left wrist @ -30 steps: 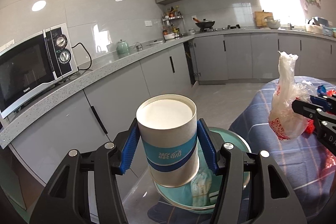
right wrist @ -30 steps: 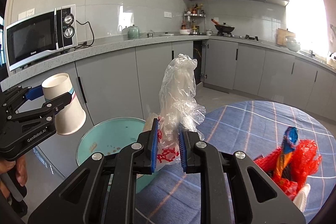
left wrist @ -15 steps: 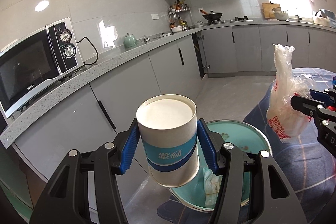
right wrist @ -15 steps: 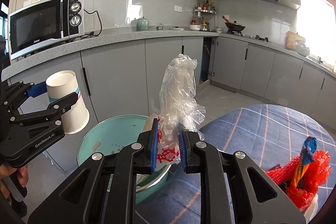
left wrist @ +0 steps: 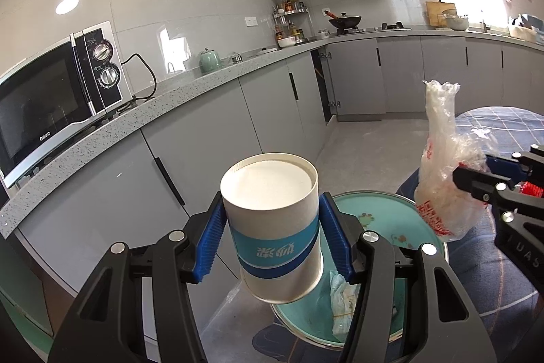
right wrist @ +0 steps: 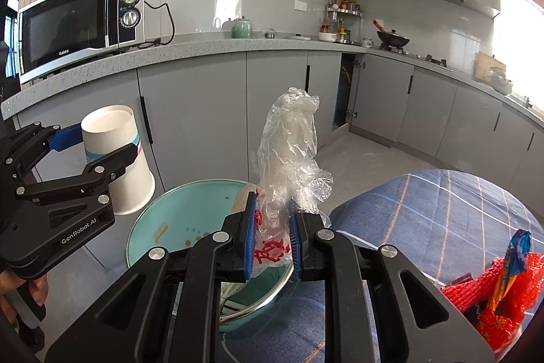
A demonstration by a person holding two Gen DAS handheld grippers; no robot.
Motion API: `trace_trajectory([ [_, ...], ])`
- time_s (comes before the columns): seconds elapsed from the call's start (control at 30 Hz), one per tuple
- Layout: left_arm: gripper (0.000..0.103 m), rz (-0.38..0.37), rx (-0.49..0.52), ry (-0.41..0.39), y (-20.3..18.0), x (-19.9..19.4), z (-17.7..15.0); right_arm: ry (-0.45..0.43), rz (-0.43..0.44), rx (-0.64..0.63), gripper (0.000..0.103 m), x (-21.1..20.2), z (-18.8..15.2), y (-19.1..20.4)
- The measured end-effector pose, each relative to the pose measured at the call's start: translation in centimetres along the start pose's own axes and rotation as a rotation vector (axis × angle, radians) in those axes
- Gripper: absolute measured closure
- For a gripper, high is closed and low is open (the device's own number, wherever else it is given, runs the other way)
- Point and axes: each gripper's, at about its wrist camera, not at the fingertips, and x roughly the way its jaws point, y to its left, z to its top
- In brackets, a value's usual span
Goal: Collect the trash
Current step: 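Open both tools to drop the cup and plastic bag into the teal bin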
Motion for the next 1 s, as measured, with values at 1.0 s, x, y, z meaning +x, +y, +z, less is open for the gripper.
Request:
trace_trajectory([
  [1.0, 0.027, -0.029, 0.023, -0.013, -1.2, -0.4, -0.4, 0.035, -0.057, 0.078, 0.052, -0.8, -1.9, -2.1],
])
